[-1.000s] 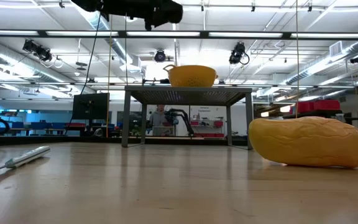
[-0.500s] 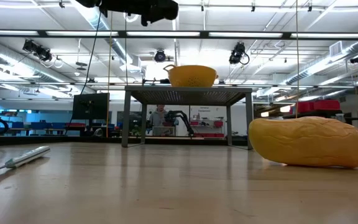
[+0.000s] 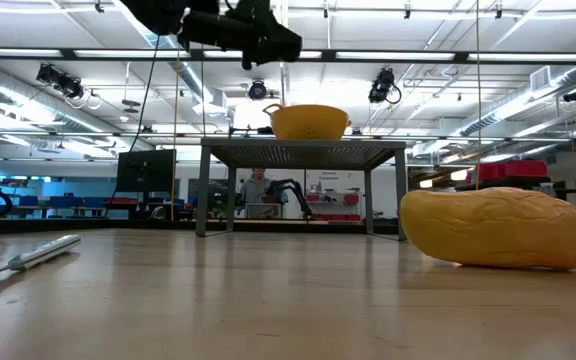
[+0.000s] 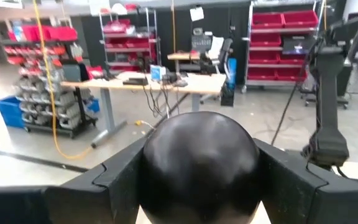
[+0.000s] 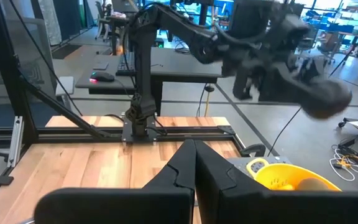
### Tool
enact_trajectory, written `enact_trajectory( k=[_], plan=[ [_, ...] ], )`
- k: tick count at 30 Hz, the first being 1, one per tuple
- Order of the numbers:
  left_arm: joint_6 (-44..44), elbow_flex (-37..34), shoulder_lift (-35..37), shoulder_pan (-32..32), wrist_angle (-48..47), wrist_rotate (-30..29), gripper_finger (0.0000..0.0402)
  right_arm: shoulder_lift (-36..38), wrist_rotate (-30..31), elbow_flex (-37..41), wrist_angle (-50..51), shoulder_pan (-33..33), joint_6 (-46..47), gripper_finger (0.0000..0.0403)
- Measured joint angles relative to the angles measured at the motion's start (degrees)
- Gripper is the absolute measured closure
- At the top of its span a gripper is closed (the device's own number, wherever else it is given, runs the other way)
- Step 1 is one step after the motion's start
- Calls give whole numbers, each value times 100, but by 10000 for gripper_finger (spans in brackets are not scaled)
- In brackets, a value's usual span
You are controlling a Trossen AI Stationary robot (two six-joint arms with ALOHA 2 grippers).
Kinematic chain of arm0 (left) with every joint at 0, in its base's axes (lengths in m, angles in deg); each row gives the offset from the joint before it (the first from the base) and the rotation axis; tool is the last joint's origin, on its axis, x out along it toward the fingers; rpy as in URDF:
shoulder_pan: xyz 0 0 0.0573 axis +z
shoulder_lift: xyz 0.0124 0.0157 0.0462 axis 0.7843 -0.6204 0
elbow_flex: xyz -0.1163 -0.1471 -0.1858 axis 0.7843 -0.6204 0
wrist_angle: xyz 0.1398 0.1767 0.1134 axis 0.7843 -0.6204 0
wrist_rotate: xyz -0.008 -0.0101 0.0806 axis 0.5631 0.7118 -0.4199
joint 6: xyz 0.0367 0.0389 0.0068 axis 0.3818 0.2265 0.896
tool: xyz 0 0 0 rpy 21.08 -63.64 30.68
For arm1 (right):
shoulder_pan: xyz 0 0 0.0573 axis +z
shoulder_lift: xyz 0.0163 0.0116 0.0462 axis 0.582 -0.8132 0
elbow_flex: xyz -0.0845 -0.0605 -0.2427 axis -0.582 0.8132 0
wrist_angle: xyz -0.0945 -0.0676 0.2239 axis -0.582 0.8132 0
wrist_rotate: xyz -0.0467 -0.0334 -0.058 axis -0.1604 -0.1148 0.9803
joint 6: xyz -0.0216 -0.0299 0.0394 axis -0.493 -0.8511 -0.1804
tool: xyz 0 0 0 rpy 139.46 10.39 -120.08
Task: Pick & Place Fruit
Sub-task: Put the plum into the yellow colander bowl on the shelf
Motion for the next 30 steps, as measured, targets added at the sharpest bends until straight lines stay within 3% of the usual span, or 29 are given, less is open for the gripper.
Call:
enact_trajectory(
  k=[8,30],
  plan=[
    [-141,-2,-408,3,7,153,141,0,37,0,0,0,0,400],
    [-86,-2,-429,-147,-163,138,141,0,42,0,0,0,0,400]
  ],
)
